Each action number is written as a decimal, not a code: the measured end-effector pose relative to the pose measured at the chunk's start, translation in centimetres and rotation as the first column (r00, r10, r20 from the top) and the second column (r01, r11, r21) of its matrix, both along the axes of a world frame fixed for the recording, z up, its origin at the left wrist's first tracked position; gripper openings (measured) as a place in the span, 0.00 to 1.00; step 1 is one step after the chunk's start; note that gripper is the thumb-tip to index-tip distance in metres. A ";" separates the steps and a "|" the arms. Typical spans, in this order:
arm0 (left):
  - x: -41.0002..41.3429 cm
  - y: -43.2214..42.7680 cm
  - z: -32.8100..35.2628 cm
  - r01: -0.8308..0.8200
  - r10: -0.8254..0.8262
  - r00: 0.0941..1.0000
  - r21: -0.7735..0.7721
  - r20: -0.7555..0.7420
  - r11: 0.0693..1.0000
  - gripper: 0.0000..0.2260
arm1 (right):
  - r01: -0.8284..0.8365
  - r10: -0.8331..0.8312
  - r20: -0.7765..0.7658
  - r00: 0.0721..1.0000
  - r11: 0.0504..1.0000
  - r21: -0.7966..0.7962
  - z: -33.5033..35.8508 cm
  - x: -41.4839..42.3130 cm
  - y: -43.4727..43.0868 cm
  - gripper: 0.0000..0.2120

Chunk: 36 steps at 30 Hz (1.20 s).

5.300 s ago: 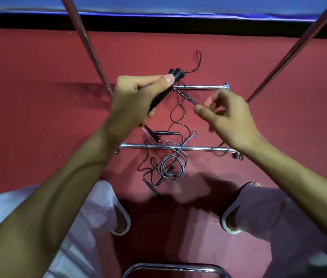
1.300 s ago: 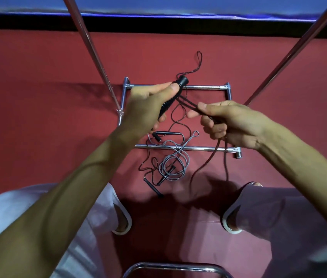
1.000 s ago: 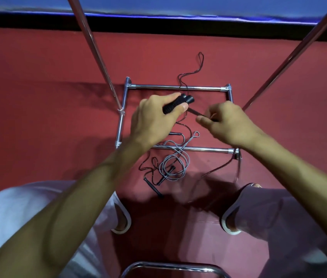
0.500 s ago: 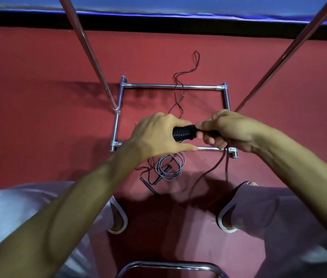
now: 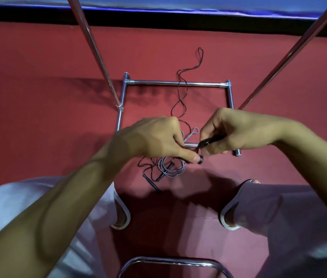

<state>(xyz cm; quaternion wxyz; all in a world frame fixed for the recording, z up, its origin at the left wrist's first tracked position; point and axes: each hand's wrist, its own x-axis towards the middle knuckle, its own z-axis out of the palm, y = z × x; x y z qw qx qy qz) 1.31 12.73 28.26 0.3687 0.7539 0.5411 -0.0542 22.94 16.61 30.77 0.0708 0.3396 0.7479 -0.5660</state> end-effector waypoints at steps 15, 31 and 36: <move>-1.5 -0.2 2.9 0.138 0.088 0.801 -0.326 0.593 0.935 0.17 | 0.156 -0.208 -0.359 0.910 0.973 -0.169 -2.8 -0.2 1.6 0.20; -0.9 -0.9 1.0 -0.286 0.148 0.905 0.312 0.398 0.906 0.31 | 0.532 -0.735 -0.067 0.674 0.547 -0.646 -7.1 -4.7 -1.4 0.19; -0.9 -1.3 -0.5 -0.157 0.033 0.971 0.524 0.237 0.837 0.28 | 0.607 -0.702 0.117 0.702 0.504 -0.614 -7.6 -3.9 -0.9 0.18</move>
